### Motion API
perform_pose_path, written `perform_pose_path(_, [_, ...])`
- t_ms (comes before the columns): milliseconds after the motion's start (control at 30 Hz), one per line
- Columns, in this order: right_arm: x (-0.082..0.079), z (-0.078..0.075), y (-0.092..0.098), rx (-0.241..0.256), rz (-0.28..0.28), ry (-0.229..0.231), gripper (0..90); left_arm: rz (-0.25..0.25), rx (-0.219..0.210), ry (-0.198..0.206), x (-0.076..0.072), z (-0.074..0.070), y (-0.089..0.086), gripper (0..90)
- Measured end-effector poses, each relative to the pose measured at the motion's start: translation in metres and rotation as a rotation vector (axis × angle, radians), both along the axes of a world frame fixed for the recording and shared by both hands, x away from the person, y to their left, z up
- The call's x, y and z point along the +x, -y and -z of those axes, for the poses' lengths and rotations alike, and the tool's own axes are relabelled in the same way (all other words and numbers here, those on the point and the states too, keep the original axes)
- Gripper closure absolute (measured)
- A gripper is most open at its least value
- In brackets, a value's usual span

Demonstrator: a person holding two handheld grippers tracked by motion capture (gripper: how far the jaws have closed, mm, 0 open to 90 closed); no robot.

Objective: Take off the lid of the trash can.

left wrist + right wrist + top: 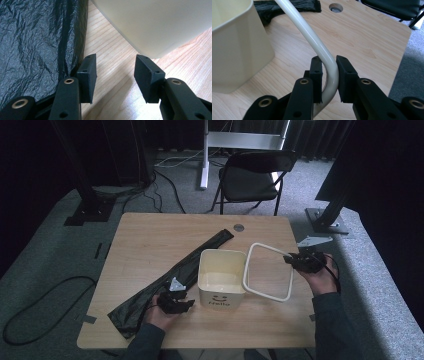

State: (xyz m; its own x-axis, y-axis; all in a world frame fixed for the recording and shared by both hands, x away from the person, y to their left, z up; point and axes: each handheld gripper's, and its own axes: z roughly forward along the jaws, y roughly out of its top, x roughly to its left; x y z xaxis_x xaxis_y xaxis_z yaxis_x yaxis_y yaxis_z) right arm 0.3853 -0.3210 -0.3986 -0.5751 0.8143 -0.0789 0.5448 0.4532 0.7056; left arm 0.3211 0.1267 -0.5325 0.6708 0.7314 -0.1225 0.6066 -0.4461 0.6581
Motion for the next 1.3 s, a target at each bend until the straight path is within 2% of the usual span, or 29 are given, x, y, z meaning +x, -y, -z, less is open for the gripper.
perform_pose_path(600, [-0.004,0.002,0.015,-0.015,0.03,-0.006,76.5,0.001,0.001,0.0,0.0,0.0,0.0,53.2])
perform_pose_path(933, [-0.006,0.01,0.023,-0.026,0.049,-0.024,76.7,0.0,0.003,0.001,0.0,0.0,0.0,53.2])
perform_pose_path(1300, [-0.003,0.022,0.017,-0.058,0.05,-0.046,76.8,0.001,0.002,0.002,0.0,0.0,0.0,53.1])
